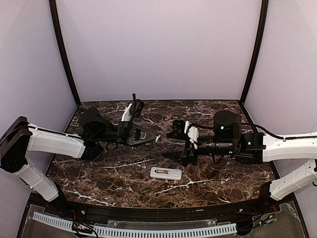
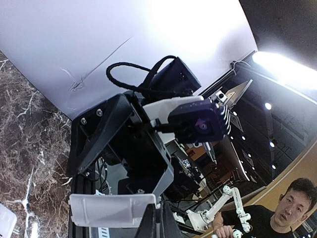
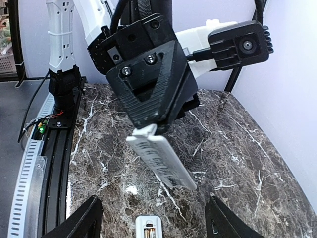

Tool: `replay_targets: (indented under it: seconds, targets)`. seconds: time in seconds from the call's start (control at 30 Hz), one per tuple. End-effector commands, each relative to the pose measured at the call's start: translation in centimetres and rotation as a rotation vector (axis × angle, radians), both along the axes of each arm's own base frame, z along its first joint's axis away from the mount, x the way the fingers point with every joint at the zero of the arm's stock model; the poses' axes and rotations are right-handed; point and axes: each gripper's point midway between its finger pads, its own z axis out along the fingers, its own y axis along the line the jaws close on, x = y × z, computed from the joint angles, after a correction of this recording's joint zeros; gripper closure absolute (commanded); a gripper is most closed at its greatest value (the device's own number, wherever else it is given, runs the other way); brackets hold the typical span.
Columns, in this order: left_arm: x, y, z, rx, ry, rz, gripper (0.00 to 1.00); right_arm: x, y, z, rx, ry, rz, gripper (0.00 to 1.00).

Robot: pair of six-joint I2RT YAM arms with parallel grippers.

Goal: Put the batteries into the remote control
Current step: Pass from the left arm to the right

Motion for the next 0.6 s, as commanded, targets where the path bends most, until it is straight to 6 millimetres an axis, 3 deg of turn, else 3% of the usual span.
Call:
replay_targets:
  seconds: [0.0,0.3,0.57]
  targets:
    - [-0.4,0.5,1.3,-0.082,0.025,-0.018,0.99,1.2,1.0,2.0,0.015,-0.172,-0.094,0.30]
    - [-0.1,0.7,1.6,-0.131,0.069,-0.012,0.99,1.9,2.7,3.1,0.015,-0.328,-0.230,0.33]
    - [0.0,0.8,1.6,-0.141,0.082,-0.006,0.99,1.9,2.9,2.8,0.000,-0.353,-0.251,0.45]
